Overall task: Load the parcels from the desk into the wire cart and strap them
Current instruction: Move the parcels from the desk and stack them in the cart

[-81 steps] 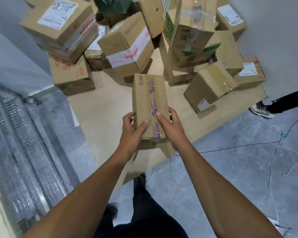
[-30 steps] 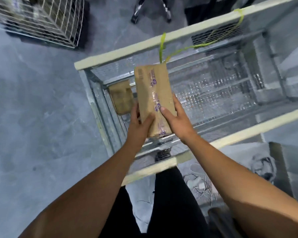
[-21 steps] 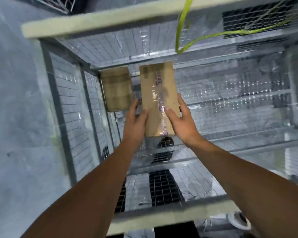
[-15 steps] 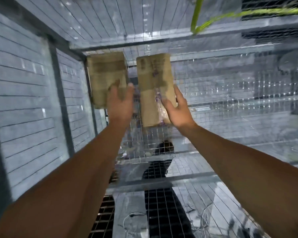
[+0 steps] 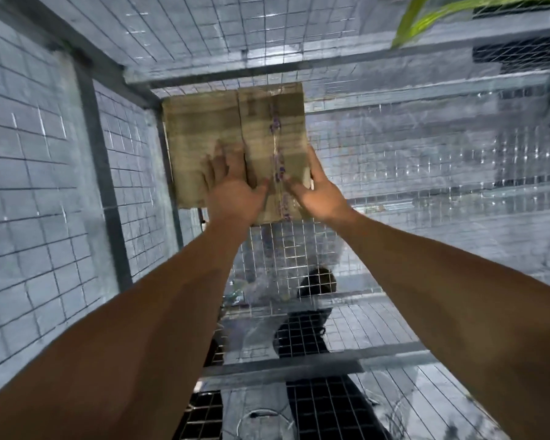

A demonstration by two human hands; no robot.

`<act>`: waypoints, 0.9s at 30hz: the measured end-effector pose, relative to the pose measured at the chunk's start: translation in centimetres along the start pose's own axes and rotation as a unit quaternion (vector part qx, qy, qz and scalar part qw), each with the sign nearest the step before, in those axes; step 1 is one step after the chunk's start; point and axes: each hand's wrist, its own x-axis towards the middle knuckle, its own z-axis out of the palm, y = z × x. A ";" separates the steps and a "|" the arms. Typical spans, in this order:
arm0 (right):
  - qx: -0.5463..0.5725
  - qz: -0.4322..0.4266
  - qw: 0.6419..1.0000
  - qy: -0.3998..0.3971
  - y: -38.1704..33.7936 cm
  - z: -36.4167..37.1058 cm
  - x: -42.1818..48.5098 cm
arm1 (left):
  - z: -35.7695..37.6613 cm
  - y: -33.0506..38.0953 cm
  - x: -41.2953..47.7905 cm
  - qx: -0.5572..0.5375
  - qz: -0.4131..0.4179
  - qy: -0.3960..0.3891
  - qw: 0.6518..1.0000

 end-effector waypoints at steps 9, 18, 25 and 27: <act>-0.309 0.075 0.948 0.008 -9.6 -6.2 -14.7 | -11.7 6.3 -11.5 0.004 0.021 -0.113 0.993; -0.163 0.086 0.943 0.276 -15.1 -6.0 -42.6 | -27.8 11.2 -27.8 0.007 0.289 -0.109 0.951; 0.083 0.227 0.846 0.476 -12.8 2.7 -62.1 | -29.5 12.9 -42.7 0.008 0.407 -0.208 0.890; 0.132 0.269 0.809 0.506 -11.0 5.0 -67.2 | -28.3 13.6 -47.0 0.041 0.447 -0.253 0.857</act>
